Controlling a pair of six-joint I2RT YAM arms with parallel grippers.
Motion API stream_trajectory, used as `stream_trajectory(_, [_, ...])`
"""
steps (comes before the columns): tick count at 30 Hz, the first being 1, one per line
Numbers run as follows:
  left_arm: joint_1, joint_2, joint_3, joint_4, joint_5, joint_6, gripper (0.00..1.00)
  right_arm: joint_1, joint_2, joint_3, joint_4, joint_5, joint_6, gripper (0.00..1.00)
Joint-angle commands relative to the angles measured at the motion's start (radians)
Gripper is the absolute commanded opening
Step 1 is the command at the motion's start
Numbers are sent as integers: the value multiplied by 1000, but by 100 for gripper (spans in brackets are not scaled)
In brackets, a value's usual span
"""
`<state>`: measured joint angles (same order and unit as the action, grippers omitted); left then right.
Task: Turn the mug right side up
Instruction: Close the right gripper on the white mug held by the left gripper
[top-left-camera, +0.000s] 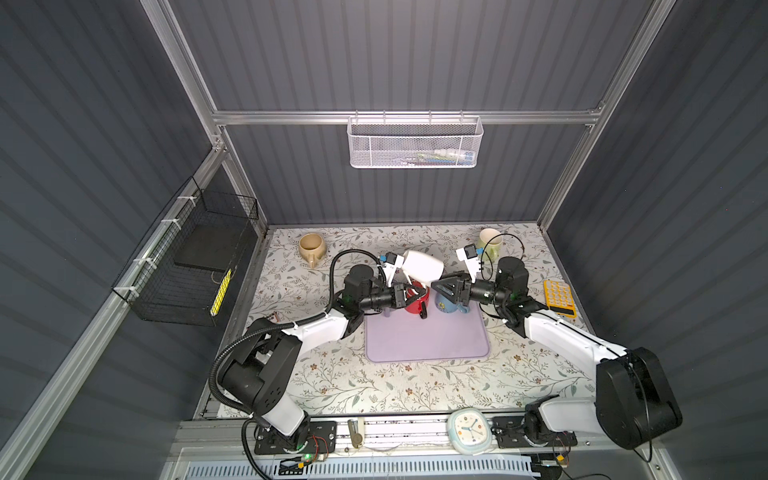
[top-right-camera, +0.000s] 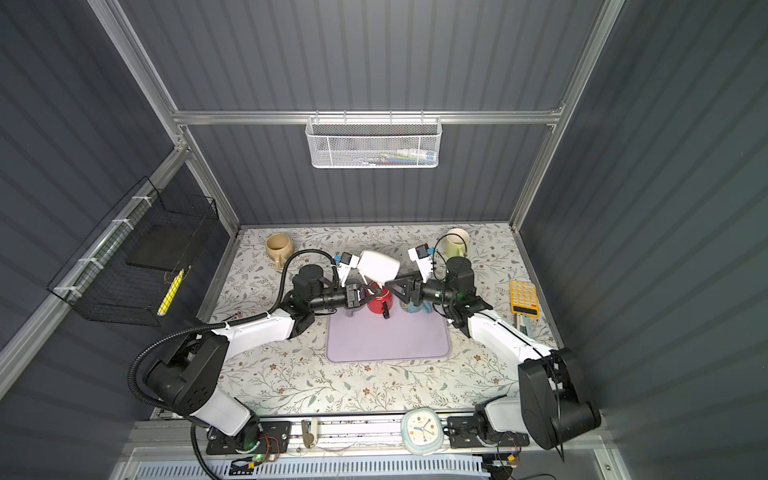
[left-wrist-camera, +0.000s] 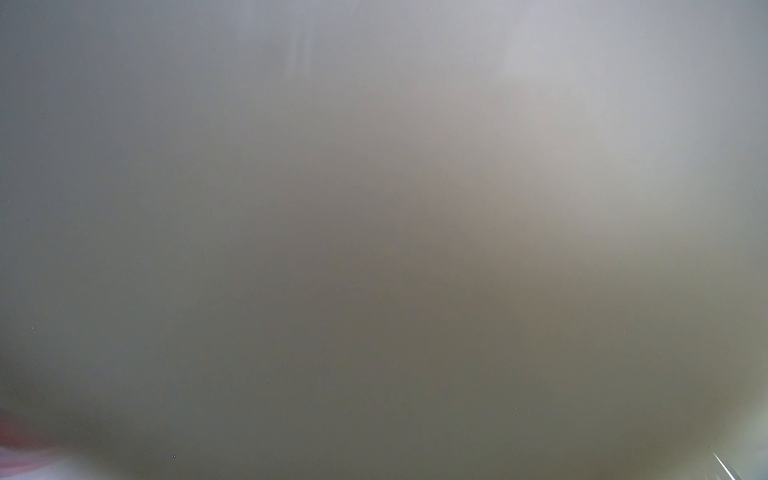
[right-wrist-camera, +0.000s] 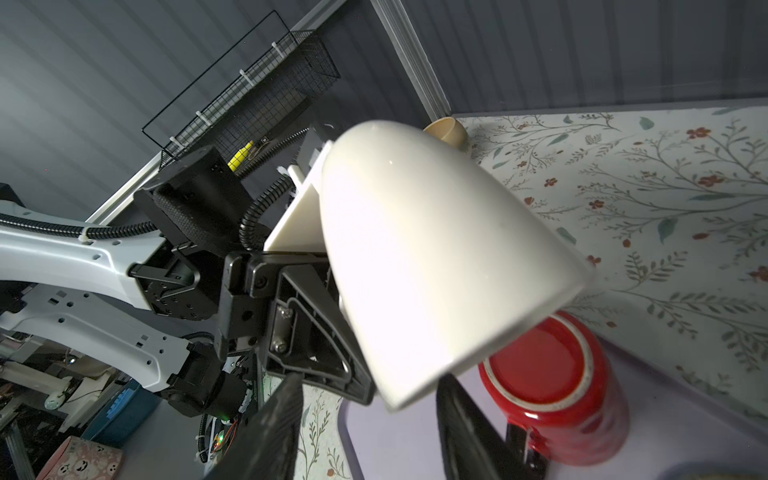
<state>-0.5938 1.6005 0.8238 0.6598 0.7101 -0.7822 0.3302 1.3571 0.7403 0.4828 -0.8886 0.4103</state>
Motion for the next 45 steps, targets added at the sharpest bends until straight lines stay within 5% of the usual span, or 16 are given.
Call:
stream_trajectory(1, [8,0,46,97,31,3,4,12,26,30,92,-22,33,54])
stream_trajectory(29, [6,64,37,267,5,-86,4,35,287,86,729,-96,422,43])
stream_trajectory(45, [6,79,28,306,2,-110,10,41,362,102,893,-97,552,14])
